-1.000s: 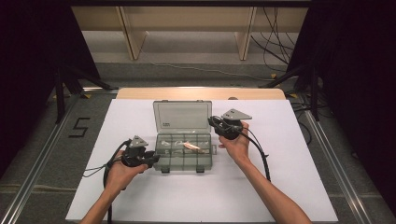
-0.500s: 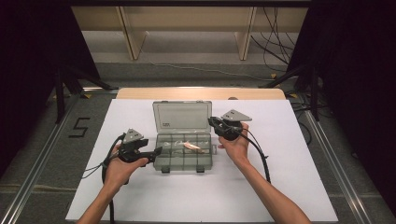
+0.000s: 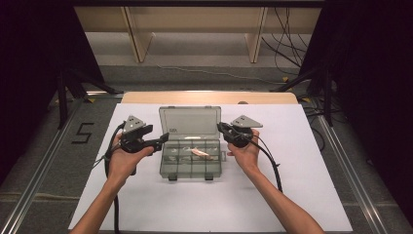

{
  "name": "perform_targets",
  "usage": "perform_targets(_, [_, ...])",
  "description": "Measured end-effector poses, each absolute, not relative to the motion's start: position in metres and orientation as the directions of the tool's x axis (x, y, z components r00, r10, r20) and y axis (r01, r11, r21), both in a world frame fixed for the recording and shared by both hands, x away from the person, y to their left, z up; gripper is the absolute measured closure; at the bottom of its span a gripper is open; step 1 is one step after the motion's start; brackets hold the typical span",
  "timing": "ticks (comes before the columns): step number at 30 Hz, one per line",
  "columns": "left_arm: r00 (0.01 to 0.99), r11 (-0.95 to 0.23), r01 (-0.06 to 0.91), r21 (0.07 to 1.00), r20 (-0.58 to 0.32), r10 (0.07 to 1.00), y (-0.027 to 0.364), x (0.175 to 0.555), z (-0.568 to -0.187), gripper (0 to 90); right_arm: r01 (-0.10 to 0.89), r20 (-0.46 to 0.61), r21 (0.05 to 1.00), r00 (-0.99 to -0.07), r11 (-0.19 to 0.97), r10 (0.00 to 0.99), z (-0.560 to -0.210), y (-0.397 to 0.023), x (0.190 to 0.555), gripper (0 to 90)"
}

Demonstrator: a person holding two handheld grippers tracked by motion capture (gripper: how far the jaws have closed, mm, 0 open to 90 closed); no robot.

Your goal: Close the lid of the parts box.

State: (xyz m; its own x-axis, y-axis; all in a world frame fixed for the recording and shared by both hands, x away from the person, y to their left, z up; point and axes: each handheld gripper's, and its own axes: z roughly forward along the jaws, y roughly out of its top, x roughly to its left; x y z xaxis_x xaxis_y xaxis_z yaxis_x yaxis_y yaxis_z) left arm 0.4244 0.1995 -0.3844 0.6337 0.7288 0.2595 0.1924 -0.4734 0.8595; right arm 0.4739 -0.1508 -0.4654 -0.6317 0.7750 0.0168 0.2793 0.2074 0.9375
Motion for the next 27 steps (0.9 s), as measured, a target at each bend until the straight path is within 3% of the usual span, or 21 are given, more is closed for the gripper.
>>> perform_targets(16, [0.587, -0.405, 0.197, 0.893, 0.223, 0.778, 0.201, 0.450, -0.361, 35.7, 0.280, 0.012, 0.937, -0.628, 0.211, 0.778, -0.465, -0.151, 0.472, 84.0])
perform_targets(27, [0.578, -0.395, 0.195, 0.898, 0.220, 0.786, 0.199, 0.466, -0.350, 63.5, 0.284, 0.012, 0.935, -0.626, 0.213, 0.780, -0.465, -0.151, 0.472, 84.0])
